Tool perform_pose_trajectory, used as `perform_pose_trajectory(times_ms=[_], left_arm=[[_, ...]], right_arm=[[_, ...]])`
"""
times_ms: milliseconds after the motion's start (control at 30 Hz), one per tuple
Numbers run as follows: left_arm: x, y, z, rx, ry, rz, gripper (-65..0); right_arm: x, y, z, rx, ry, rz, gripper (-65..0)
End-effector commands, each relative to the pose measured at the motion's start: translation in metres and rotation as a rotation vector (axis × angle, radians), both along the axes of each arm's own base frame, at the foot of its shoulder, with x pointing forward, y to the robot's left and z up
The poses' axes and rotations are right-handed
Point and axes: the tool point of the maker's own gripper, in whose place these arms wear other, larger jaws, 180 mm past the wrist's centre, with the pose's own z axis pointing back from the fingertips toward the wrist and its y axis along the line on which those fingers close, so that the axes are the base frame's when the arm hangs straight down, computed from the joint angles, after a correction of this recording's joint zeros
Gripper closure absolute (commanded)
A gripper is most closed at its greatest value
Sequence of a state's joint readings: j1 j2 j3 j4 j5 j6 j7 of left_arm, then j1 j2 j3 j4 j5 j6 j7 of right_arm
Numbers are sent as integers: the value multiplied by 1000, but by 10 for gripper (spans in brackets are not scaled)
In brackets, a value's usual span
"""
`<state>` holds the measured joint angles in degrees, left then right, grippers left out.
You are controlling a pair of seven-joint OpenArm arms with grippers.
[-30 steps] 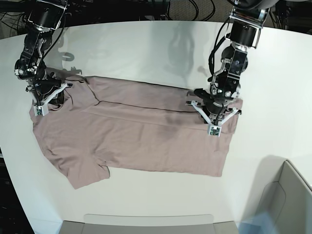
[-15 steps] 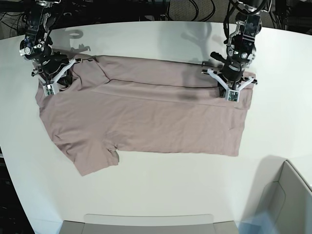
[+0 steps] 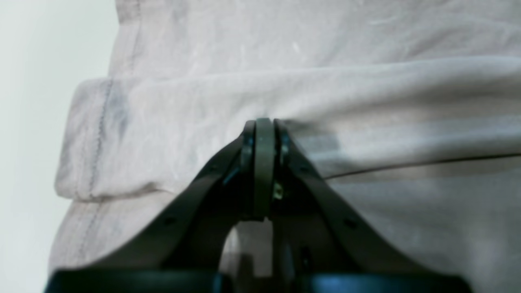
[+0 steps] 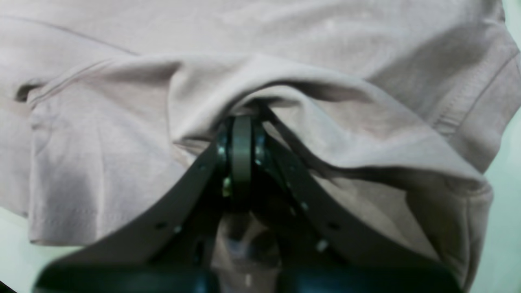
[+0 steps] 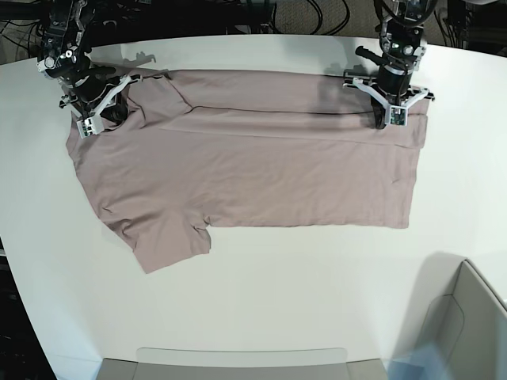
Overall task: Fold the T-shirt properly
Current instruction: 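Release the folded edge and reposition both grippers along the fold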
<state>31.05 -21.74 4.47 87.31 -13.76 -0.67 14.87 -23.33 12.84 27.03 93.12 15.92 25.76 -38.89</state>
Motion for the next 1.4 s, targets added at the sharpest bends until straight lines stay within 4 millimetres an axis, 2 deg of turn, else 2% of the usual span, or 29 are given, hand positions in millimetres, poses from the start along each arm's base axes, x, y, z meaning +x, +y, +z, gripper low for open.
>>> perform_pose_trajectory(times_ms=[0,167,267,400,633,733,800,900,967,1133,1200,1300,1367], left_arm=[[-127,18,-50,18,605,105,0],[-137,36,-32,41,591,151,0],[-139,37,-32,43,593,153,0],[-130,32,-27,35,565,145,0],[-86,19,2,21,426,106,0],[-74,14,10,16,387,94,0],[-57,12,18,12,344,88,0],[-43,8,26,6,337,84,0],[-27,4,38,1,297,74,0],[8,-9,72,-9,171,38,0],[15,-9,77,-7,147,34,0],[24,-5,82,2,124,38,0],[28,8,89,18,101,72,0]], right_arm=[[-29,-16,-20,-91,152,13,0],[-28,-13,-20,-88,150,20,0],[-28,-11,-20,-84,150,18,0],[-29,-11,-21,-82,152,18,0],[-27,-8,-11,-93,126,32,0],[-28,-6,-6,-100,113,42,0],[-26,-5,-4,-102,106,44,0],[-24,-8,-2,-105,100,37,0],[-22,-8,0,-106,92,36,0],[-7,-1,24,-123,13,57,0],[-2,6,33,-120,-20,56,0],[4,1,51,-132,-78,19,0],[8,-4,65,-139,-122,-19,0]])
